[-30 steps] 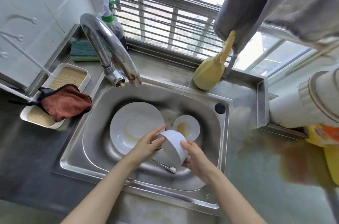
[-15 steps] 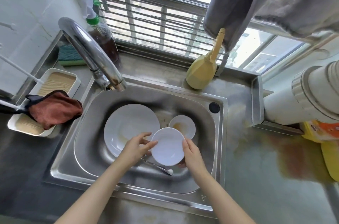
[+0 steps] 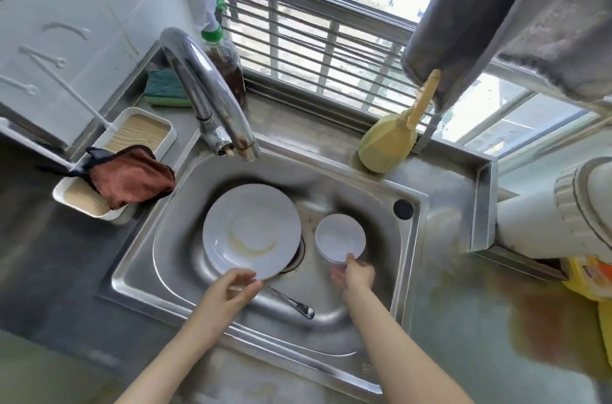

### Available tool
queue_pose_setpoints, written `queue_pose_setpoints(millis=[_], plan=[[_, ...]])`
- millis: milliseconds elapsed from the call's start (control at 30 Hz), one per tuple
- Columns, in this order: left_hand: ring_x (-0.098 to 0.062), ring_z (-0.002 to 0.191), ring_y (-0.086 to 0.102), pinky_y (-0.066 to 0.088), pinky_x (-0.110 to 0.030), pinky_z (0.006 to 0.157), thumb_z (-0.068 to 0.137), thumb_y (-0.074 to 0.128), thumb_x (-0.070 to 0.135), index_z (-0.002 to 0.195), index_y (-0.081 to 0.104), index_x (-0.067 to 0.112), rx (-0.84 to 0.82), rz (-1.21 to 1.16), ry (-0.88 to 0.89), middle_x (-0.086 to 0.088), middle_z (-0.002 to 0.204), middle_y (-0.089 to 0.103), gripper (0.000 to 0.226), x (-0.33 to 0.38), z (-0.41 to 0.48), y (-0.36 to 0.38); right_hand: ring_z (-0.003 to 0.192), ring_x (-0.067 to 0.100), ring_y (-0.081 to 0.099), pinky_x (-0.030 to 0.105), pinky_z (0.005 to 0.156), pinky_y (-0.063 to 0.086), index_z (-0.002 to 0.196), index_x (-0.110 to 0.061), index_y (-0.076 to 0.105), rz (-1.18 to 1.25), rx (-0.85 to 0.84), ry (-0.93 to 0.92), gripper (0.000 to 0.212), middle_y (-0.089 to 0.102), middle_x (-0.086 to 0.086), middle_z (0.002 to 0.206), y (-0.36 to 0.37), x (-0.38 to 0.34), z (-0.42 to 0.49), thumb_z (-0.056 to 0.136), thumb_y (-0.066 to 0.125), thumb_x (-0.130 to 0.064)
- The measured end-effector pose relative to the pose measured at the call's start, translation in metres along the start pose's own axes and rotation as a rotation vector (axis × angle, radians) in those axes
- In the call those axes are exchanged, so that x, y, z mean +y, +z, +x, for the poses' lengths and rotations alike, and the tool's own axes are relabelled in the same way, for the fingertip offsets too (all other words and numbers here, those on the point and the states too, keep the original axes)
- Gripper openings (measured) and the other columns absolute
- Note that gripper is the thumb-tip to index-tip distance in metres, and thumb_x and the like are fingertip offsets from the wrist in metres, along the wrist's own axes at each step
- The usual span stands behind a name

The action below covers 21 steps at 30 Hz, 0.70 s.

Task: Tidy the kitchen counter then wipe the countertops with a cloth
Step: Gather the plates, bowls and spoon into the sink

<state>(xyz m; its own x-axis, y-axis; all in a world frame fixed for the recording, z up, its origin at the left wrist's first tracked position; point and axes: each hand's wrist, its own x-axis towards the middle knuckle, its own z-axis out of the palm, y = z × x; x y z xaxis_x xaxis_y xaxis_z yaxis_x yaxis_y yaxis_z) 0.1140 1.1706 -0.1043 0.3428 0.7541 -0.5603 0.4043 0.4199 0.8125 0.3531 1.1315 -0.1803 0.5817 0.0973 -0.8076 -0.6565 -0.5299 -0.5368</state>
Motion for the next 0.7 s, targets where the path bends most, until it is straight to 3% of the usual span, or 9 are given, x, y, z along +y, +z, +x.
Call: queue_pose_setpoints(millis=[67, 167, 200, 267, 333, 467, 533, 600, 700], plan=[[-0.006, 0.091, 0.065, 0.047, -0.016, 0.081, 0.055, 0.071, 0.064, 0.095, 0.064, 0.023, 0.013, -0.031, 0.013, 0.008, 0.09, 0.071, 0.057, 0.004, -0.014, -0.005, 0.081, 0.036, 0.064, 0.032, 0.05, 0.049, 0.095, -0.003, 0.051, -0.226, -0.028, -0.08, 0.013, 0.057, 0.014, 0.094, -0.002, 0.005, -0.011, 0.089, 0.057, -0.013], [-0.007, 0.092, 0.063, 0.046, -0.007, 0.076, 0.08, 0.07, 0.023, 0.097, 0.064, 0.016, 0.087, -0.089, 0.018, 0.004, 0.092, 0.07, 0.019, 0.009, -0.039, -0.016, 0.073, 0.025, 0.06, 0.022, 0.051, 0.046, 0.091, -0.009, 0.052, -0.532, -0.253, -0.341, 0.008, 0.059, 0.006, 0.086, 0.004, 0.006, -0.057, 0.091, 0.055, -0.017], [-0.009, 0.091, 0.062, 0.046, -0.007, 0.075, 0.081, 0.068, 0.014, 0.097, 0.064, 0.015, 0.124, -0.099, 0.022, 0.003, 0.094, 0.068, 0.016, 0.006, -0.049, -0.025, 0.076, 0.023, 0.061, 0.02, 0.058, 0.049, 0.092, -0.01, 0.054, -0.616, -0.359, -0.446, 0.009, 0.061, 0.003, 0.086, 0.01, 0.005, -0.079, 0.092, 0.055, -0.019], [-0.014, 0.089, 0.063, 0.048, -0.012, 0.076, 0.081, 0.068, 0.01, 0.096, 0.064, 0.016, 0.217, -0.144, 0.025, 0.0, 0.095, 0.068, 0.017, -0.004, -0.072, -0.048, 0.082, 0.02, 0.063, 0.027, 0.075, 0.052, 0.093, -0.015, 0.058, -0.774, -0.568, -0.63, 0.01, 0.064, -0.002, 0.089, 0.024, 0.008, -0.124, 0.091, 0.057, -0.024], [-0.016, 0.086, 0.064, 0.049, -0.015, 0.075, 0.08, 0.07, 0.009, 0.092, 0.063, 0.019, 0.322, -0.199, 0.015, -0.003, 0.095, 0.068, 0.017, -0.018, -0.102, -0.076, 0.084, 0.017, 0.063, 0.033, 0.079, 0.05, 0.095, -0.016, 0.06, -0.913, -0.725, -0.747, 0.012, 0.064, -0.005, 0.088, 0.044, 0.017, -0.167, 0.09, 0.058, -0.027], [-0.019, 0.085, 0.061, 0.047, -0.01, 0.073, 0.076, 0.069, 0.017, 0.087, 0.06, 0.02, 0.553, -0.274, -0.008, -0.004, 0.089, 0.065, 0.014, -0.065, -0.173, -0.136, 0.07, 0.003, 0.056, 0.017, 0.065, 0.043, 0.099, -0.017, 0.06, -1.183, -0.968, -0.96, 0.015, 0.06, -0.007, 0.083, 0.094, 0.057, -0.25, 0.09, 0.056, -0.028], [-0.022, 0.087, 0.06, 0.047, -0.01, 0.073, 0.081, 0.067, 0.008, 0.086, 0.059, 0.019, 0.662, -0.328, -0.048, -0.005, 0.088, 0.064, 0.015, -0.097, -0.214, -0.167, 0.069, 0.006, 0.056, 0.012, 0.063, 0.04, 0.094, -0.016, 0.059, -1.242, -1.082, -1.015, 0.007, 0.06, -0.007, 0.081, 0.12, 0.088, -0.292, 0.09, 0.057, -0.022], [-0.023, 0.086, 0.06, 0.047, -0.01, 0.07, 0.083, 0.063, -0.002, 0.086, 0.059, 0.018, 0.773, -0.391, -0.093, -0.006, 0.087, 0.063, 0.02, -0.129, -0.256, -0.203, 0.073, 0.013, 0.058, 0.021, 0.066, 0.044, 0.087, -0.019, 0.059, -1.311, -1.172, -1.061, 0.005, 0.061, -0.004, 0.079, 0.147, 0.13, -0.334, 0.087, 0.058, -0.014], [-0.013, 0.075, 0.062, 0.046, -0.01, 0.066, 0.083, 0.064, 0.002, 0.085, 0.059, 0.019, 0.932, -0.449, -0.112, -0.005, 0.083, 0.064, 0.018, -0.175, -0.322, -0.26, 0.069, 0.018, 0.059, 0.032, 0.065, 0.048, 0.086, -0.013, 0.06, -1.391, -1.307, -1.069, 0.004, 0.066, 0.003, 0.078, 0.185, 0.203, -0.396, 0.085, 0.057, -0.013]])
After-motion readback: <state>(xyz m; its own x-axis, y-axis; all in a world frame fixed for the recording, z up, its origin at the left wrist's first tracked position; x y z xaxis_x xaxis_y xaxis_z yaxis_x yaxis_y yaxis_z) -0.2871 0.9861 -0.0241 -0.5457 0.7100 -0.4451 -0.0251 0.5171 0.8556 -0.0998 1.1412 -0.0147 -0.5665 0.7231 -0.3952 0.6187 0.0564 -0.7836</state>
